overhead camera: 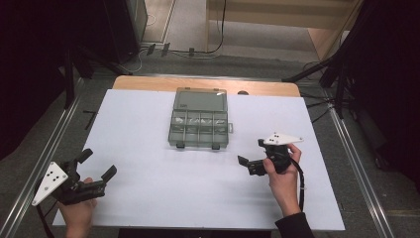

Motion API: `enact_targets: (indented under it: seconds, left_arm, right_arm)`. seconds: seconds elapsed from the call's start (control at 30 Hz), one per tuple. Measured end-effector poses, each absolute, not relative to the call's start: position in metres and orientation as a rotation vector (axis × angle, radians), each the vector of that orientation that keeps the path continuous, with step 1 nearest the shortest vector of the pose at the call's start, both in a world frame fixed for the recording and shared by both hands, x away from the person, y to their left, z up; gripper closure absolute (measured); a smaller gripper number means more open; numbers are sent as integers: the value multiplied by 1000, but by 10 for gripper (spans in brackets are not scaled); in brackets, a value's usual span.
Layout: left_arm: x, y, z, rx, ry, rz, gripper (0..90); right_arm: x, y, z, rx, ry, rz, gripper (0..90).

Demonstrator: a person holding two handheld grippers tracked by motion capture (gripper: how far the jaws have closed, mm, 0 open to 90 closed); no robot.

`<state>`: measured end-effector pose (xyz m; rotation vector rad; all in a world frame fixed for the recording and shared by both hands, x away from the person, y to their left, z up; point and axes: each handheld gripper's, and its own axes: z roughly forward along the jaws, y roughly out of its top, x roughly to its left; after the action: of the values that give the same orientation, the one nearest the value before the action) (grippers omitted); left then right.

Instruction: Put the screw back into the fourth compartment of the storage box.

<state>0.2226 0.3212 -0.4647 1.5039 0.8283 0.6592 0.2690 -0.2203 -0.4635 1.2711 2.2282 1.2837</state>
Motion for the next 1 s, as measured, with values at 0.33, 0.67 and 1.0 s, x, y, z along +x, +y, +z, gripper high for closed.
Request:
enact_targets:
  seconds: [0.33, 0.67, 1.0]
  left_arm:
    - [222, 322, -464, 1507, 828, 663, 12]
    - [222, 320, -464, 1512, 820, 664, 12]
    - [222, 321, -464, 1507, 826, 659, 12]
  right_arm:
    - [244, -247, -477, 1271, 2165, 1302, 0]
    - [223, -271, -484, 1291, 2095, 1328, 0]
    - [211, -284, -490, 1301, 2057, 1331, 0]
